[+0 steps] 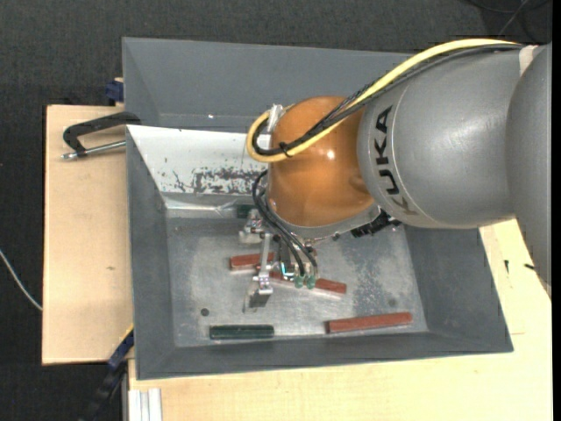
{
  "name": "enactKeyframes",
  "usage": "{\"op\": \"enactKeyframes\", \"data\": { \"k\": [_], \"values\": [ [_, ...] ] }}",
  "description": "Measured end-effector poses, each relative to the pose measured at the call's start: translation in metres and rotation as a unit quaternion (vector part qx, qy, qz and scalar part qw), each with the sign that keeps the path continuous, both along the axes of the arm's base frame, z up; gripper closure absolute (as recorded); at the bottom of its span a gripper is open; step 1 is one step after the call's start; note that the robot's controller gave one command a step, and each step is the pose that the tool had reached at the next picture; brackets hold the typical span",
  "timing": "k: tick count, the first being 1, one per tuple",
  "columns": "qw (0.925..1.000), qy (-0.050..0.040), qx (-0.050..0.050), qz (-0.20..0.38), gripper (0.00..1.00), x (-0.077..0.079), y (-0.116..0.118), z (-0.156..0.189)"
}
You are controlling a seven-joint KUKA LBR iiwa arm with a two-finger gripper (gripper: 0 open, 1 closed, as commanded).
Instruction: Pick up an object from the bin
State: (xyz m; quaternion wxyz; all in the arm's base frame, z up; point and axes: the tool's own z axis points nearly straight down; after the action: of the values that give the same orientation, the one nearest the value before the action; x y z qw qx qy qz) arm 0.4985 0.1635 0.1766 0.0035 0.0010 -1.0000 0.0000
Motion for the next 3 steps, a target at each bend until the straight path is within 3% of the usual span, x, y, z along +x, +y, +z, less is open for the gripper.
{"op": "enactKeyframes", "data": {
  "k": [1, 2, 3],
  "values": [
    [1.0000, -0.0037, 0.001, -0.001, 0.00, 0.002, -0.001, 0.004],
    [0.9998, -0.0074, 0.003, -0.017, 1.00, 0.039, -0.059, -0.092],
    [0.9999, -0.0057, 0.003, -0.016, 0.00, 0.038, -0.058, -0.094]
  ]
}}
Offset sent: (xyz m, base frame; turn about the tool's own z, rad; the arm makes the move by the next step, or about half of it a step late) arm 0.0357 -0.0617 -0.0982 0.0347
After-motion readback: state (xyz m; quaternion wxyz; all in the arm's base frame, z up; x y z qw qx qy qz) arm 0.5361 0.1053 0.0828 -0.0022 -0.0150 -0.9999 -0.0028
